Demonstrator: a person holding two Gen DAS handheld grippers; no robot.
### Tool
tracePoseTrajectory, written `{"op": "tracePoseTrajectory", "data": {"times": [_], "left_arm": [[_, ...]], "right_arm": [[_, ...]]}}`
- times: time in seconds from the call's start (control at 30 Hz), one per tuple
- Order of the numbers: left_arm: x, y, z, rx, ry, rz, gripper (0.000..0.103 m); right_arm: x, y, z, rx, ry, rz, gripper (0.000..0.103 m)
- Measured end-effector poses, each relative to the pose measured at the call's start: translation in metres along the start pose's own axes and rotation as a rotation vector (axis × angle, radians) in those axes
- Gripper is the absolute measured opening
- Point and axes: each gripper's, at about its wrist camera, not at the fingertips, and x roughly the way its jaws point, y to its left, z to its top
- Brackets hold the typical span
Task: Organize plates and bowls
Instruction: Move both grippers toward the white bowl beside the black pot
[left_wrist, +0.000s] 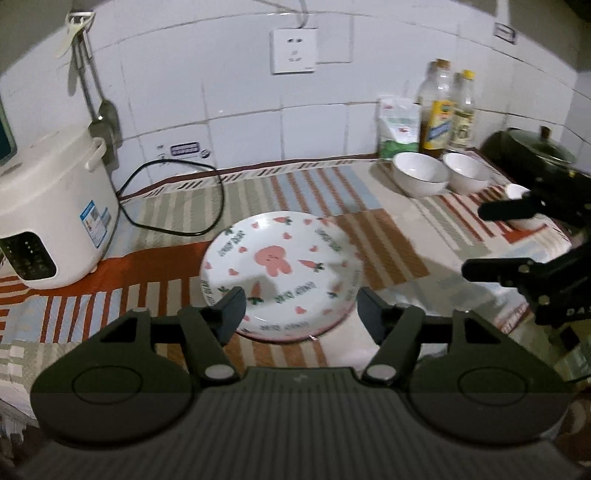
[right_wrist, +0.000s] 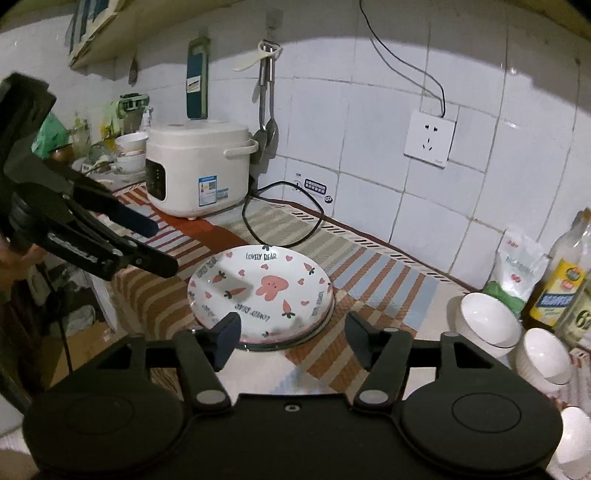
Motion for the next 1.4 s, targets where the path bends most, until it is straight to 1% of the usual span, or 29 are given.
{"op": "tracePoseTrajectory", "data": {"times": [0.1, 0.13, 0.17, 0.2, 0.23, 0.33, 0.4, 0.5, 0.6, 0.7, 0.77, 0.97, 1.13, 1.27, 1.33, 1.4], "left_arm": [[-0.015, -0.016, -0.004, 0.042, -0.011, 0.002, 0.074], [-0.020, -0.021, -0.006, 0.050, -0.017, -0.001, 0.077], [-0.024, -0.025, -0.007, 0.059, -0.023, -0.004, 0.079], [-0.028, -0.030, -0.008, 0.069, -0.029, -0.011, 0.083], [-0.032, -0.034, -0.009, 0.082, -0.037, -0.021, 0.087], [-0.044, -0.047, -0.014, 0.111, -0.060, -0.047, 0.093], [-0.050, -0.056, -0.017, 0.122, -0.062, -0.062, 0.094], [-0.054, -0.070, -0.019, 0.128, -0.071, -0.084, 0.098], [-0.056, -0.085, -0.022, 0.138, -0.112, -0.092, 0.099], [-0.054, -0.103, -0.022, 0.164, -0.142, -0.088, 0.102], [-0.049, -0.116, -0.021, 0.179, -0.148, -0.115, 0.102], [-0.022, -0.158, -0.020, 0.231, -0.156, -0.257, 0.102], [0.008, -0.198, -0.015, 0.270, -0.161, -0.292, 0.102], [0.033, -0.218, -0.010, 0.241, -0.153, -0.338, 0.102], [0.049, -0.224, -0.008, 0.193, -0.129, -0.367, 0.102], [0.068, -0.229, -0.005, 0.139, -0.099, -0.404, 0.102]], "right_arm": [[-0.015, 0.005, -0.004, -0.014, -0.001, -0.015, 0.076], [-0.019, 0.006, -0.005, -0.015, 0.002, -0.024, 0.082], [-0.023, 0.006, -0.007, -0.017, 0.000, -0.036, 0.091], [-0.028, 0.008, -0.009, -0.022, -0.008, -0.046, 0.093], [-0.034, 0.009, -0.011, -0.032, -0.020, -0.058, 0.094], [-0.048, 0.010, -0.016, -0.045, -0.021, -0.098, 0.094], [-0.058, 0.008, -0.021, -0.037, -0.027, -0.099, 0.095], [-0.073, -0.001, -0.031, 0.009, -0.044, -0.083, 0.096], [-0.086, -0.013, -0.047, 0.062, -0.054, -0.068, 0.096], [-0.095, -0.025, -0.062, 0.097, -0.051, -0.094, 0.097], [-0.101, -0.036, -0.073, 0.122, -0.049, -0.119, 0.097], [-0.117, -0.072, -0.106, 0.197, -0.059, -0.160, 0.100], [-0.122, -0.099, -0.135, 0.215, -0.070, -0.225, 0.100], [-0.122, -0.114, -0.159, 0.165, -0.113, -0.292, 0.100], [-0.122, -0.120, -0.168, 0.147, -0.129, -0.334, 0.100], [-0.118, -0.131, -0.178, 0.155, -0.143, -0.376, 0.100]]}}
